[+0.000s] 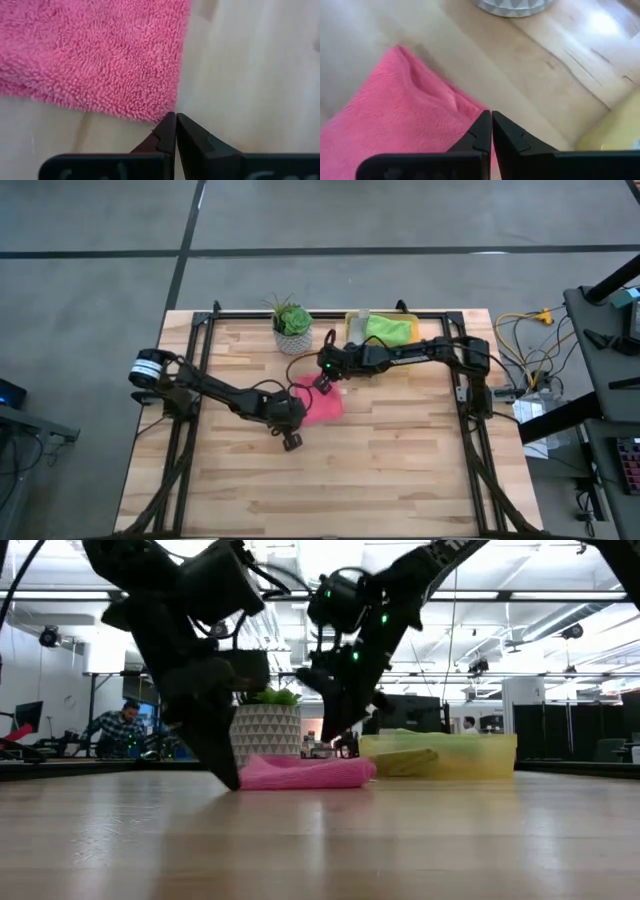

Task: Fold microfiber towels
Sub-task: Fold the pink microfiber cloth

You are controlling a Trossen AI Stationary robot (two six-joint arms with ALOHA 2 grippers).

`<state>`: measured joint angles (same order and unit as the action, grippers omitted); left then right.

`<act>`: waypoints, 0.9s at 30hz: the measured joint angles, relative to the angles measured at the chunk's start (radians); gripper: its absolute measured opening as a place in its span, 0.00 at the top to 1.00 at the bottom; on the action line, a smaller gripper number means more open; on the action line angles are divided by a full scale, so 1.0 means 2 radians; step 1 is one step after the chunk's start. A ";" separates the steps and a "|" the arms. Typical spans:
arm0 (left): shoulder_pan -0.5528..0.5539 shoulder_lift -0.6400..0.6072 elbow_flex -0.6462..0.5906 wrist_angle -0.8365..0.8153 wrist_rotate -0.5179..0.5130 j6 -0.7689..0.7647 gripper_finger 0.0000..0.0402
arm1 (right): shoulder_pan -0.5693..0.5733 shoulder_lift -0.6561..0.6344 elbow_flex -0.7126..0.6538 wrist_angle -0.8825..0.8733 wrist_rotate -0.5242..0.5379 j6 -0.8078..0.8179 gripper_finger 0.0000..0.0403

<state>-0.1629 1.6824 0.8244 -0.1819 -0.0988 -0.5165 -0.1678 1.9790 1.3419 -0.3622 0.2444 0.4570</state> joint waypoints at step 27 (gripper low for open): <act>0.048 -0.050 -0.100 0.140 -0.054 -0.014 1.00 | 0.122 -0.021 -0.081 0.030 -0.017 0.070 0.98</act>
<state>-0.0674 1.5817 0.6251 0.0975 -0.2059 -0.5438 0.0772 1.9362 1.1799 -0.3021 0.2096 0.5972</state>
